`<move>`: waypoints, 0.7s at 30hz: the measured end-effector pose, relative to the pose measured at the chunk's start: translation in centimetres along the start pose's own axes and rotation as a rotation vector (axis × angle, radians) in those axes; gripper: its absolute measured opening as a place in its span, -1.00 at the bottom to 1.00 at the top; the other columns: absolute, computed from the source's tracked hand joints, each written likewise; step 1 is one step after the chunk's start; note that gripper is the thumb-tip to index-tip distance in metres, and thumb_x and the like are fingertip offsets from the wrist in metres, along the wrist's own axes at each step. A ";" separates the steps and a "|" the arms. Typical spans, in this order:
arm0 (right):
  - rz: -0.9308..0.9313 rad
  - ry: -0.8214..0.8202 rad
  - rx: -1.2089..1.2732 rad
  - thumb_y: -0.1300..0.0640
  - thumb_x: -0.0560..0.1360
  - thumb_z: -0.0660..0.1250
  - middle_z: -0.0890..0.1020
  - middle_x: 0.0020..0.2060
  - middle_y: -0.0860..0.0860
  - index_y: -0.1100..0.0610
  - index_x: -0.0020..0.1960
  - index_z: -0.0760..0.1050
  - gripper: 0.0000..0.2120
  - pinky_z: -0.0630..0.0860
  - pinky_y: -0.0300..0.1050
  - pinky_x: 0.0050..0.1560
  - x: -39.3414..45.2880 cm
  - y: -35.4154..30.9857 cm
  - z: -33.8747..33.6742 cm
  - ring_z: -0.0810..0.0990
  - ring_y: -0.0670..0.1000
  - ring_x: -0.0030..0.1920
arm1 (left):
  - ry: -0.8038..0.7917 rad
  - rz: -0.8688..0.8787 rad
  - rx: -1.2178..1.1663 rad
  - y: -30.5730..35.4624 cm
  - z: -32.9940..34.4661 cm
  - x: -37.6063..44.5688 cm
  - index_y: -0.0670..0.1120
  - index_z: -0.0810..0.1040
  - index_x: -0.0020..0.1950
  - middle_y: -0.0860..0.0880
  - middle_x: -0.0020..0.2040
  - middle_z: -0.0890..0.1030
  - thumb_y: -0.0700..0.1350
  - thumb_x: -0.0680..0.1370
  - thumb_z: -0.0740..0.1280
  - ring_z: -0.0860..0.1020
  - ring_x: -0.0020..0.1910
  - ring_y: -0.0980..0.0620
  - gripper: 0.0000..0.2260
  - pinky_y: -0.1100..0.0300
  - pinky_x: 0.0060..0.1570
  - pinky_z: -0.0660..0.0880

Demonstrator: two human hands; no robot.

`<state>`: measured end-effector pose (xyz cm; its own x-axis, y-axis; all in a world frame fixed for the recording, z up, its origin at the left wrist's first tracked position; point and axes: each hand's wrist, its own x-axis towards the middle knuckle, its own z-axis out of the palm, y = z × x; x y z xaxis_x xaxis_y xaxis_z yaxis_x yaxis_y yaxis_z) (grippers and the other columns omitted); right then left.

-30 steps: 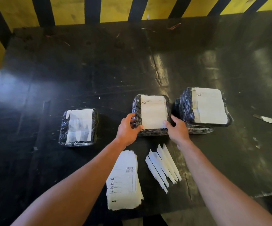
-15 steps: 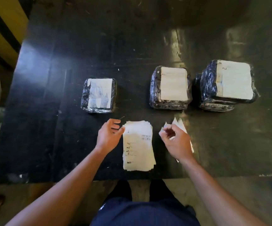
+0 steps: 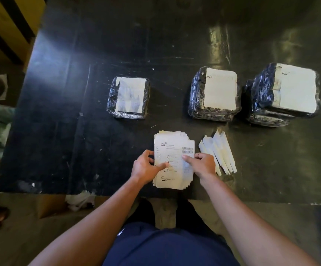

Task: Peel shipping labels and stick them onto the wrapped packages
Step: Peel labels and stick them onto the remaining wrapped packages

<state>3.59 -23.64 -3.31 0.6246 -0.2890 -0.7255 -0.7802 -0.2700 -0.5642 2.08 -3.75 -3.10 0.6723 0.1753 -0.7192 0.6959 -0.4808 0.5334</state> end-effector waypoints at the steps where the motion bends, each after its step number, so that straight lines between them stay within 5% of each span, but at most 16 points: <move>1: 0.010 0.001 0.019 0.09 0.50 0.58 0.73 0.16 0.04 0.16 -0.13 0.63 -0.81 0.52 -0.26 -0.19 0.0 -0.1 -0.2 0.63 -0.15 -0.10 | -0.002 -0.003 -0.006 0.0 0.0 0.1 0.00 0.47 0.36 -0.02 0.17 0.67 0.06 0.48 0.60 0.70 0.10 0.00 -0.46 0.12 -0.14 0.67; 9: -0.007 0.043 0.146 0.18 0.58 0.49 0.68 0.22 -0.02 0.14 0.00 0.64 -0.95 0.50 -0.22 -0.17 -0.7 -0.3 -2.2 0.62 -0.07 0.02 | 0.014 -0.015 -0.042 0.1 -0.3 0.2 0.01 0.47 0.37 -0.01 0.17 0.67 0.08 0.51 0.57 0.67 0.08 0.03 -0.50 0.06 -0.08 0.68; 14: -0.120 -0.087 0.237 0.12 0.57 0.50 0.71 0.20 -0.06 0.10 0.07 0.70 -0.90 0.58 -0.08 0.21 -3.0 -1.9 -5.1 0.65 0.02 0.19 | 0.178 0.130 -0.051 2.0 -1.6 -1.2 0.03 0.53 0.37 0.03 0.20 0.61 0.20 0.53 0.51 0.63 0.11 0.07 -0.51 0.12 0.06 0.62; 18: -0.212 -0.224 0.263 0.14 0.54 0.52 0.75 0.12 -0.07 0.13 0.04 0.72 -0.90 0.58 0.03 0.30 -5.4 -4.5 -6.0 0.67 0.01 0.20 | -0.048 0.209 -0.287 5.2 -3.8 -3.9 0.04 0.55 0.40 0.04 0.24 0.68 0.37 0.45 0.43 0.64 0.22 0.06 -0.37 0.11 0.18 0.58; 21: -0.304 -0.303 0.237 0.16 0.53 0.52 0.77 0.07 -0.11 0.11 -0.01 0.74 -0.95 0.64 0.03 0.23 -7.2 -6.4 -5.8 0.69 0.01 0.20 | -0.162 0.265 -0.438 7.6 -5.3 -5.9 -0.01 0.59 0.35 0.04 0.23 0.73 0.21 0.51 0.45 0.68 0.24 0.03 -0.50 0.04 0.22 0.60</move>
<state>4.24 -25.19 7.81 0.8151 0.0603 -0.5762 -0.5719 -0.0745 -0.8169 4.75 -3.91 7.57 0.8159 -0.0549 -0.5755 0.5708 -0.0811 0.8171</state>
